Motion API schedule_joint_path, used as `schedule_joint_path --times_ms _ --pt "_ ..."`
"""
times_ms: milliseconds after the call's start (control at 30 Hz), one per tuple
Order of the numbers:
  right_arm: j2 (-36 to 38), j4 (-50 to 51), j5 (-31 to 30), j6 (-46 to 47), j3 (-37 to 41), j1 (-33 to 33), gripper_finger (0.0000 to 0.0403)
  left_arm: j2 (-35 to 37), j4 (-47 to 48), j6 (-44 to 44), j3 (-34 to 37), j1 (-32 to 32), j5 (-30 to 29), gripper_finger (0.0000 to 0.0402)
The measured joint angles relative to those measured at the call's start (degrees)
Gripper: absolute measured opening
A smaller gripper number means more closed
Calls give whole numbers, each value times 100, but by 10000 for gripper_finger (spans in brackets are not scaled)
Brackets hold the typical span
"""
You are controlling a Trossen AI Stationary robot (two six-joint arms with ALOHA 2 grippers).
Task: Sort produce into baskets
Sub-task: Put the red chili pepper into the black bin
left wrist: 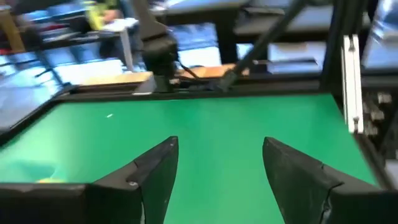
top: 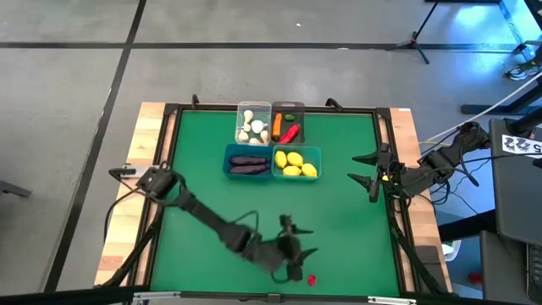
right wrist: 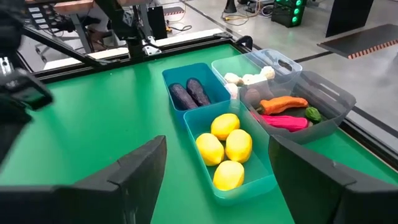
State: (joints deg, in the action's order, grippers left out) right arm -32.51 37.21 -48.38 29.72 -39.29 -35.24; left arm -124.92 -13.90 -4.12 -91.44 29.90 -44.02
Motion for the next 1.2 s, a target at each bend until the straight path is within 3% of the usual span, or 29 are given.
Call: schedule_joint_path --times_ms 67,133,233,433,500,667,867,1200 --pt "0 -4 -2 2 0 0 280 -15 -32 -423 0 220 -533 230" --pt "0 -10 0 13 0 0 280 -20 40 -994 0 334 -684 230" --pt "0 -13 -1 153 0 0 280 -44 372 -1698 -2 340 -362 230" --pt "0 -18 0 297 0 0 280 -44 1971 -2193 0 59 167 230" --pt "0 1 -3 294 0 0 280 0 1962 -2544 4 -104 623 230" --pt "2 199 -225 288 0 0 280 102 1822 -2324 -15 -431 2674 230" --pt "2 221 -349 475 0 0 280 78 1765 -1451 -2 -533 2767 230" --pt "1 232 -176 589 0 0 280 70 1431 -1386 -2 -800 2737 230"
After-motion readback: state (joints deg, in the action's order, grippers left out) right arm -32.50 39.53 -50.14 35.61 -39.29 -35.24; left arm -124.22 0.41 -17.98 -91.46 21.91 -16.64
